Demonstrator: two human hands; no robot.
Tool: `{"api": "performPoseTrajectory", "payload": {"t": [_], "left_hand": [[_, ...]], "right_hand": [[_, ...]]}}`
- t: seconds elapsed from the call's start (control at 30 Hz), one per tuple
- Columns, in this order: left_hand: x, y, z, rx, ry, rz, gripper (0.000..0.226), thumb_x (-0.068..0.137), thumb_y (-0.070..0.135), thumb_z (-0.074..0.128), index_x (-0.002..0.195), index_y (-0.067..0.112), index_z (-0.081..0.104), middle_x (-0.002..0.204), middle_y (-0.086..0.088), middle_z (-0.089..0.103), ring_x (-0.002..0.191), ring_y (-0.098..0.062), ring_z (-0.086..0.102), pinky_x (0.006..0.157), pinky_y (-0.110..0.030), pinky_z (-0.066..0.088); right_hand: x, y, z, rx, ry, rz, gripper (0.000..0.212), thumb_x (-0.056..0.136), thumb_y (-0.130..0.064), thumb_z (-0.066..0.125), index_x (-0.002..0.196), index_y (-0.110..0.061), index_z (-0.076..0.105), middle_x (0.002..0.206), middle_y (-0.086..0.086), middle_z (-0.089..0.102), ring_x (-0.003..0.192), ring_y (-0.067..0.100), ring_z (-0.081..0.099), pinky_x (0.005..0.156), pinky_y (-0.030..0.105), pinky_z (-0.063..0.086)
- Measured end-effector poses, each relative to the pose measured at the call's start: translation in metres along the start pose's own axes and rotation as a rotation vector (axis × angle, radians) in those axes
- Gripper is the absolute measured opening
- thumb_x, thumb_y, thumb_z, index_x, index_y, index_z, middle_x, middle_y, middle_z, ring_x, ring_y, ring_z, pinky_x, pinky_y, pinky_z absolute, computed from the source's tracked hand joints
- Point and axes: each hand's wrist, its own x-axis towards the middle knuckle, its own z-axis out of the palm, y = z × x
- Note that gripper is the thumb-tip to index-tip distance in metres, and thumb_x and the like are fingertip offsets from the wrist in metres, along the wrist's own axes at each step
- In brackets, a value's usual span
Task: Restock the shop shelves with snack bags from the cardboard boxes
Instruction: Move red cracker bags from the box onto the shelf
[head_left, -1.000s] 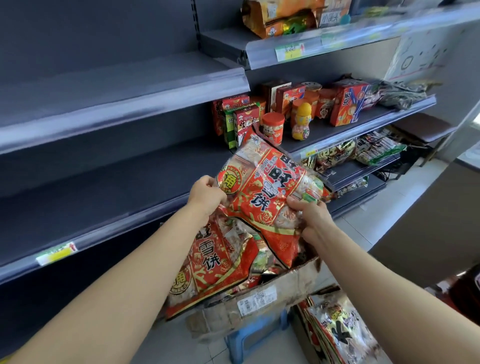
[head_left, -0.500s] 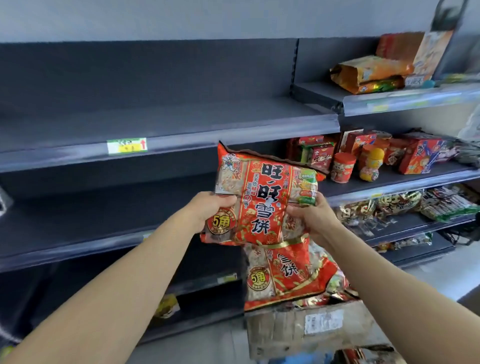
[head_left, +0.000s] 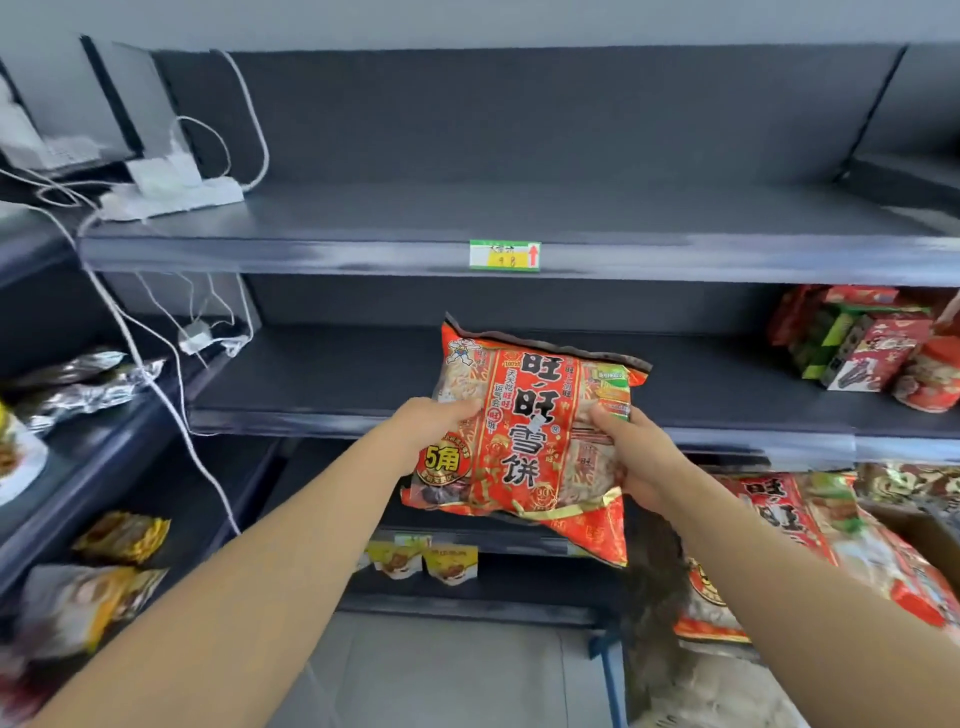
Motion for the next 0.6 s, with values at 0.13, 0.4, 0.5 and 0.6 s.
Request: {"api": "performPoseTrajectory", "payload": {"t": [0.13,0.4,0.5,0.6], "left_hand": [[0.018,-0.021,-0.028,-0.033,0.089,-0.035,0.119,0.043,0.08,0.071,0.136,0.011,0.045,0.126,-0.011,0.062,0.113,-0.031,0.059,0.099,-0.051,0.046],[0.01,-0.032,-0.038,-0.121,0.175,-0.033,0.063,0.077,0.051,0.071,0.121,0.009,0.057,0.108,-0.012,0.07,0.101,-0.029,0.066,0.098,-0.048,0.049],[0.014,-0.038,-0.038,-0.115,0.237,-0.01,0.051,0.081,0.044,0.07,0.118,0.011,0.059,0.109,-0.011,0.068,0.101,-0.028,0.066,0.097,-0.045,0.049],[0.018,-0.045,-0.045,-0.103,0.303,-0.019,0.055,0.082,0.045,0.07,0.124,0.013,0.058,0.116,-0.01,0.066,0.106,-0.029,0.064,0.098,-0.045,0.048]], "right_hand": [[0.01,0.006,0.029,-0.132,-0.034,0.028,0.023,0.096,-0.02,0.055,0.118,-0.018,0.051,0.104,0.006,0.072,0.086,0.022,0.071,0.062,0.033,0.052],[0.03,-0.002,0.044,-0.36,-0.147,0.032,0.031,0.094,0.003,0.049,0.112,-0.021,0.057,0.104,-0.001,0.069,0.091,0.014,0.063,0.066,0.028,0.045],[0.04,0.0,0.048,-0.361,-0.192,0.039,0.036,0.093,0.005,0.049,0.115,-0.023,0.055,0.105,-0.001,0.066,0.086,0.013,0.06,0.061,0.027,0.04],[0.051,0.003,0.06,-0.366,-0.223,0.035,0.031,0.093,-0.001,0.054,0.114,-0.023,0.054,0.107,-0.001,0.067,0.091,0.016,0.063,0.063,0.027,0.043]]}}
